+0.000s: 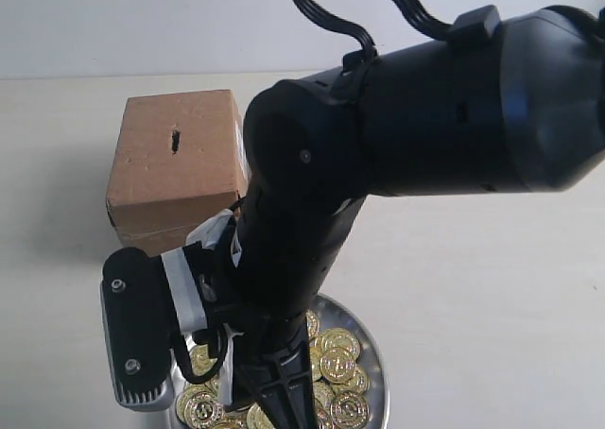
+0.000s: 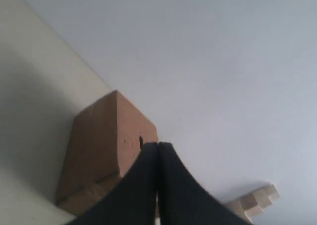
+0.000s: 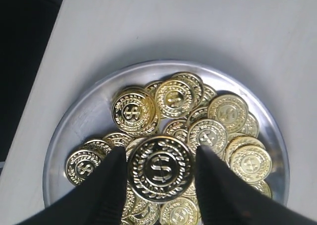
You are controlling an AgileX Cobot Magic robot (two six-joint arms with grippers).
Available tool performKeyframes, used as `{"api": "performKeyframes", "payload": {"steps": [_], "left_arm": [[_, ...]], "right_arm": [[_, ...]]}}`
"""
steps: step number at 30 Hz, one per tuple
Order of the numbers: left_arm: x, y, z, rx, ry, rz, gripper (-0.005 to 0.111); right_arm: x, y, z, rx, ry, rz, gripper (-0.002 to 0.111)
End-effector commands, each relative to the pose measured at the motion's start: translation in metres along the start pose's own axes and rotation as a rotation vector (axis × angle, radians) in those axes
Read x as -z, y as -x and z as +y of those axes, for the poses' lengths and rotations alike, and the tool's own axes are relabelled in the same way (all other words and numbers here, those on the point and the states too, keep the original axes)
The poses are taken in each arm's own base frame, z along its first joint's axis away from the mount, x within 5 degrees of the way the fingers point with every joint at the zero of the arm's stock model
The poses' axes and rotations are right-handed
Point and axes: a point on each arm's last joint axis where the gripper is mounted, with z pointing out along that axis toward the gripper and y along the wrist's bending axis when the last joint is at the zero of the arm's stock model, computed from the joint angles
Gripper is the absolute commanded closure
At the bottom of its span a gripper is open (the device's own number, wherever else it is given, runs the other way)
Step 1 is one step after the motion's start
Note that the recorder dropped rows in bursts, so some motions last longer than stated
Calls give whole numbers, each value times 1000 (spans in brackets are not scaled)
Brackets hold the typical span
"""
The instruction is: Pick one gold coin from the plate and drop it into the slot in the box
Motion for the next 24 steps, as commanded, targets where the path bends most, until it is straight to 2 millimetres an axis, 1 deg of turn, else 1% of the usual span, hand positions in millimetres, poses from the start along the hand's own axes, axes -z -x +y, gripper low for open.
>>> {"api": "performKeyframes", "payload": {"steps": [1,8,14,16,21,23,24], "left_arm": [[1,-9,0,122,-17,124,106],[4,-20,-5,217,-86,324,105],[10,-31,-9,280,-120,506,90],[12,-34,-10,290,-131,555,91],[20,-43,-13,293,-162,713,103],[22,-46,-14,290,-176,756,101],[23,-46,-14,275,-185,769,96]], "right_arm": [[3,-1,-2,10,-28,20,81],[8,0,-3,6,-59,15,81],[29,4,-2,19,-133,-37,81],[37,5,0,22,-150,-52,81],[56,8,5,30,-192,-90,81],[61,8,6,30,-202,-103,81],[64,9,7,27,-206,-112,81]]}}
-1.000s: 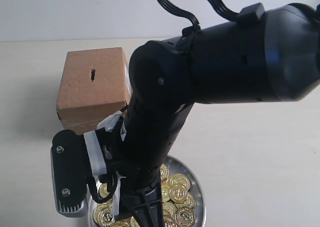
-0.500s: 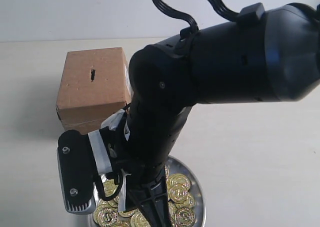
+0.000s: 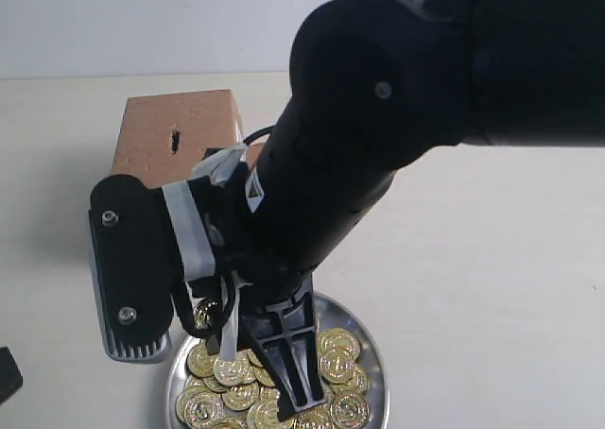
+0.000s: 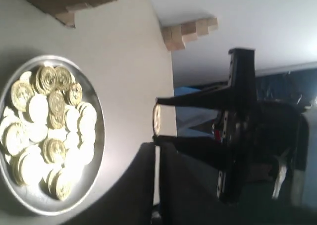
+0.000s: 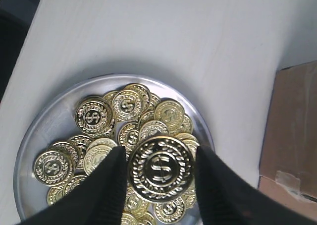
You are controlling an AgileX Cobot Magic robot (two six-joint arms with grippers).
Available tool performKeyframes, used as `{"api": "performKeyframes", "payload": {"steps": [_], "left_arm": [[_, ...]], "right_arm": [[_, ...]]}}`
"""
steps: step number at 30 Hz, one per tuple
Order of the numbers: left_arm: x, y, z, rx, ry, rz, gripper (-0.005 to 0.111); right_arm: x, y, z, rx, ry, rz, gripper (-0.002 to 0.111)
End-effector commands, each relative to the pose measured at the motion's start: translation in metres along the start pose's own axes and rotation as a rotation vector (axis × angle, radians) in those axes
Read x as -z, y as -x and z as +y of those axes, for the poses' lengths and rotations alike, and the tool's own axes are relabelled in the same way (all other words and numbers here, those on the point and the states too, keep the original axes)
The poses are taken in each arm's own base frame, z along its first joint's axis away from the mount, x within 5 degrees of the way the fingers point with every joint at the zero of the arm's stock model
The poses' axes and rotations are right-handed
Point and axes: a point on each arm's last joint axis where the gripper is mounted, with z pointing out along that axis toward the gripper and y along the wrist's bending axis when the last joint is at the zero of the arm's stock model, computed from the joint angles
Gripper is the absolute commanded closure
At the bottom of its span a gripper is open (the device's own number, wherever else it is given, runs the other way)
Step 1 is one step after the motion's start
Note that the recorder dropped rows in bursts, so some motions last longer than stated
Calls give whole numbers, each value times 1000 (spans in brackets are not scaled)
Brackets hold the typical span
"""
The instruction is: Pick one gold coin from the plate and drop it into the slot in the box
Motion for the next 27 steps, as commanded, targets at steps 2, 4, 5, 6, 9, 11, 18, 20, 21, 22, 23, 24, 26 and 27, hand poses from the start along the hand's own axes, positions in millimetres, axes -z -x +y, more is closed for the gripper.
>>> {"api": "performKeyframes", "payload": {"steps": [2,4,5,6,9,11,18,20,21,22,23,24,26,27], "left_arm": [[1,-8,-2,-25,-26,93,85],[1,-8,-3,-16,-40,100,67],[1,-8,-4,-11,-47,99,59],[1,-8,-4,-11,-52,96,52],[1,-7,-5,-2,-60,87,50],[1,-8,-6,-6,-68,91,56],[-5,-7,-16,-49,-43,136,58],[-8,-4,-24,-83,-22,135,58],[-11,-1,-27,-97,-6,131,58],[-14,1,-30,-109,14,127,58],[-17,3,-32,-119,32,125,58],[-22,5,-33,-121,59,123,58],[-31,8,-32,-123,123,137,58],[-36,9,-31,-110,158,146,58]], "right_arm": [[18,5,1,-13,-37,-51,81],[21,7,2,-24,-37,-68,81],[24,7,3,-25,-42,-76,81],[25,8,3,-26,-43,-79,81],[29,9,4,-37,-44,-98,81],[29,9,4,-38,-46,-101,81],[30,9,5,-35,-42,-99,81],[30,9,5,-35,-42,-99,81],[32,9,5,-34,-45,-102,81],[32,9,5,-34,-45,-102,81],[32,10,5,-34,-47,-103,81],[33,10,5,-33,-49,-105,81],[34,10,5,-33,-50,-106,81],[34,10,5,-33,-50,-106,81]]}}
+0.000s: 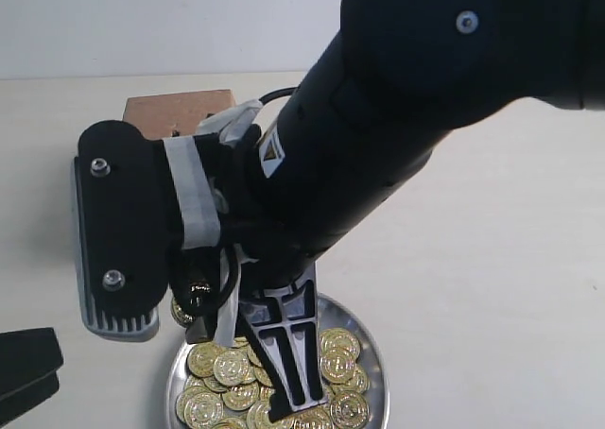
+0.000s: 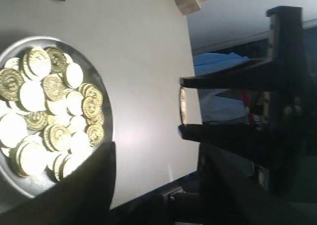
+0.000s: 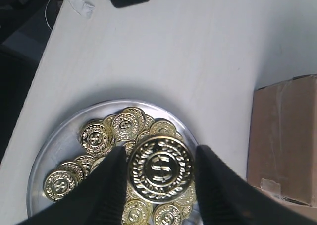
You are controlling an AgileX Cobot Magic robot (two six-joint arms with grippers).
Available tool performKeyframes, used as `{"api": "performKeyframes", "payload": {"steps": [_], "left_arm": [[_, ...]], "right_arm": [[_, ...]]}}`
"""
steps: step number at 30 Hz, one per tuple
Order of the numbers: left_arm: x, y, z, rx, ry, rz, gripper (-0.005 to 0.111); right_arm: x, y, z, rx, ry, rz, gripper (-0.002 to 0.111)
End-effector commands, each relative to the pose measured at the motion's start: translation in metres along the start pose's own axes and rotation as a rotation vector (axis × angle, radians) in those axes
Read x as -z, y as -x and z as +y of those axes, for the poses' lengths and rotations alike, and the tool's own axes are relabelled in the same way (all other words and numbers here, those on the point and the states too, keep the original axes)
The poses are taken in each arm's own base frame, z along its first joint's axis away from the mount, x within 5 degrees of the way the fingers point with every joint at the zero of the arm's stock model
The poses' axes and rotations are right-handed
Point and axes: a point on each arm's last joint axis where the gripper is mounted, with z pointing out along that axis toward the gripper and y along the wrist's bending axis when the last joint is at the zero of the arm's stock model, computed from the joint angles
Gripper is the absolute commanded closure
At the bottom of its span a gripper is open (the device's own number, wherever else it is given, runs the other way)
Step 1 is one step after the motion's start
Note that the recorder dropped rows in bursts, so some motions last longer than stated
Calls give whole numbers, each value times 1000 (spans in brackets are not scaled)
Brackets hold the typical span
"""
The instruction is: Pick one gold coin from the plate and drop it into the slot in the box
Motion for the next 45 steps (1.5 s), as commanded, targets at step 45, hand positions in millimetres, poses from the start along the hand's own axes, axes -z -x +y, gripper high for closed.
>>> {"api": "performKeyframes", "payload": {"steps": [45], "left_arm": [[-69,29,-34,-113,130,164,58]], "right_arm": [[7,9,-5,-28,-70,-87,81]]}}
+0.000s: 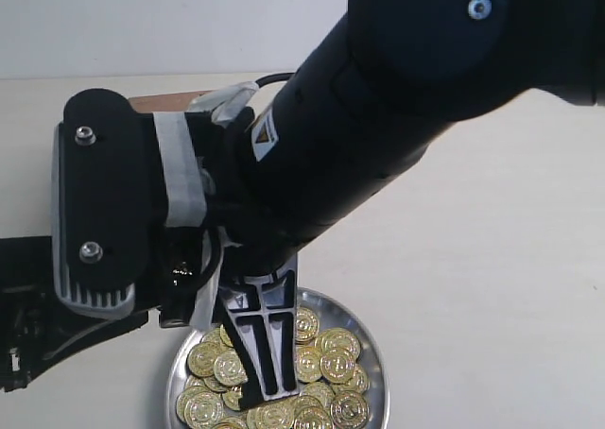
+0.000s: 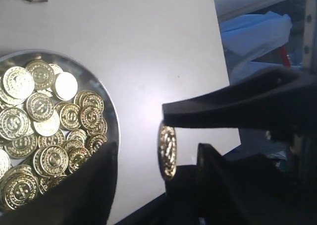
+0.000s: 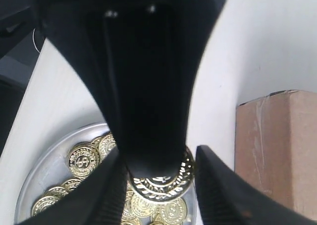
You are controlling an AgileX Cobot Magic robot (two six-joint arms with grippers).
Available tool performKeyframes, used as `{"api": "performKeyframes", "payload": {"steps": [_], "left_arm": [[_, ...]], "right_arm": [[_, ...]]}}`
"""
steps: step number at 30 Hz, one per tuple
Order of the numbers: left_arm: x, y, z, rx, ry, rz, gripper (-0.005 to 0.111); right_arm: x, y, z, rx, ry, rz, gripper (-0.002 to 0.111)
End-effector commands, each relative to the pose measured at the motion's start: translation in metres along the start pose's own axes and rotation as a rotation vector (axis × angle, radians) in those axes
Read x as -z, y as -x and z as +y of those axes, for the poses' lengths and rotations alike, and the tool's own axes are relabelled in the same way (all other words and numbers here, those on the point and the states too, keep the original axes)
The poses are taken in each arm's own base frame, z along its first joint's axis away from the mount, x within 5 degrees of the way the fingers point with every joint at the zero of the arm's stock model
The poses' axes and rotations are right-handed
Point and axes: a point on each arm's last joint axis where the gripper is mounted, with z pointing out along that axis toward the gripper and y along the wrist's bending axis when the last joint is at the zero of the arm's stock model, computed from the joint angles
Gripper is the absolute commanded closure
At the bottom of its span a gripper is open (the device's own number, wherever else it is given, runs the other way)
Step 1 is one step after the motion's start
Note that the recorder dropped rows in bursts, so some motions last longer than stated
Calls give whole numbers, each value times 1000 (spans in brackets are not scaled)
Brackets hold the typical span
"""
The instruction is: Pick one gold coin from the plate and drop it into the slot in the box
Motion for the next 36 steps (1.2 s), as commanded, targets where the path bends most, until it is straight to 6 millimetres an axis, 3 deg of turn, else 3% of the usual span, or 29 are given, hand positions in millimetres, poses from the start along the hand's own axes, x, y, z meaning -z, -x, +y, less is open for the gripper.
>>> {"api": "performKeyframes", "payload": {"steps": [1,14,24,36], "left_arm": [[-10,0,3,22,28,42,58],[-15,3,-3,-14,-52,17,60],[-15,2,-4,-2,-69,28,107],[-15,1,-5,-55,-81,37,107]], "right_arm": [[4,3,-1,1,-23,-23,81],[4,3,-1,-7,-23,-23,81],[4,3,-2,-4,-25,-21,81],[4,3,-2,-4,-26,-22,81]]}}
